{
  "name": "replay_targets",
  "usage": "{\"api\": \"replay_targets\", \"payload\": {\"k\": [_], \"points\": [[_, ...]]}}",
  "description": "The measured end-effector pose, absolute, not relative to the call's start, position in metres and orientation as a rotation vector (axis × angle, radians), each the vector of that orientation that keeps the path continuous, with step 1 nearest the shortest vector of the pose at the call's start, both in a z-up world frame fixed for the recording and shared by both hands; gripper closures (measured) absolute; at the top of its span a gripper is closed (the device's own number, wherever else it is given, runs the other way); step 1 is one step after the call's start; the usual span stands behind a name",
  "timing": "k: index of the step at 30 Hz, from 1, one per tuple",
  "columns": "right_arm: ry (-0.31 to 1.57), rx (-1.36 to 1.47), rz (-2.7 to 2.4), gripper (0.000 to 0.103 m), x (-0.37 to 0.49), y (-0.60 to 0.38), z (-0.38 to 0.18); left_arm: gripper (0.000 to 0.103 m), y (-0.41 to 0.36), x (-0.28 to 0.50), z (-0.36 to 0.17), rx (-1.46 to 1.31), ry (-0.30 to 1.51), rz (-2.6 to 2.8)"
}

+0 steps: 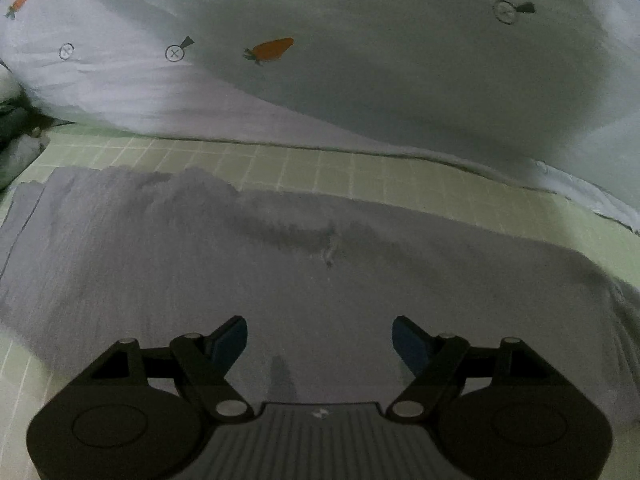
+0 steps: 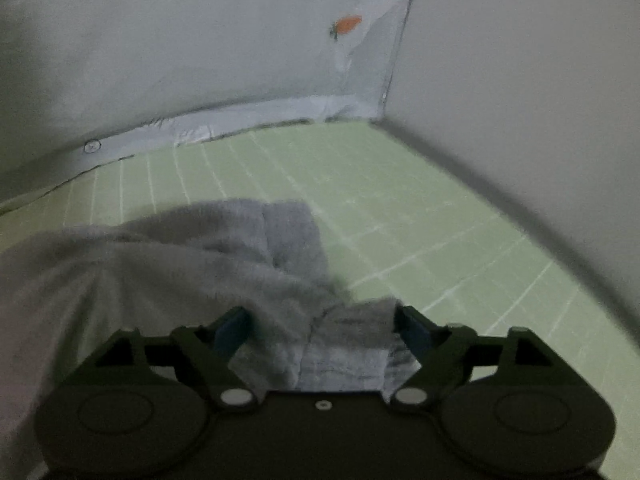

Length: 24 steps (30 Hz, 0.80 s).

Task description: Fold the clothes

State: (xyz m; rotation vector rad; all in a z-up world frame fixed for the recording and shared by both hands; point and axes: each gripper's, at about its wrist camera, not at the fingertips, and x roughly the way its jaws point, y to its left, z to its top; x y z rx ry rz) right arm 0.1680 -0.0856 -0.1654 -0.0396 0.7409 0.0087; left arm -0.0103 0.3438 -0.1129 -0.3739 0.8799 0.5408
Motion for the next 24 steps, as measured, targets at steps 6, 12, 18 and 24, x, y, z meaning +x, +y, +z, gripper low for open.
{"api": "replay_targets", "payload": {"k": [6,12,18,24], "points": [[0.660,-0.010,0.112,0.088,0.157,-0.098,-0.160,0.023,0.320,-0.030,-0.108,-0.357,0.892,0.585],[0.500,0.013,0.213,0.098,0.156,-0.116,-0.116,0.023,0.322,-0.048,-0.106,-0.385,0.885,0.686],[0.416,0.027,0.292,0.096,0.206,-0.124,-0.100,0.023,0.336,-0.066,-0.102,-0.410,0.873,0.772],[0.617,-0.033,0.091,0.048,0.247,-0.104,-0.142,0.022,0.357,-0.096,-0.097,-0.464,0.860,0.855]]}}
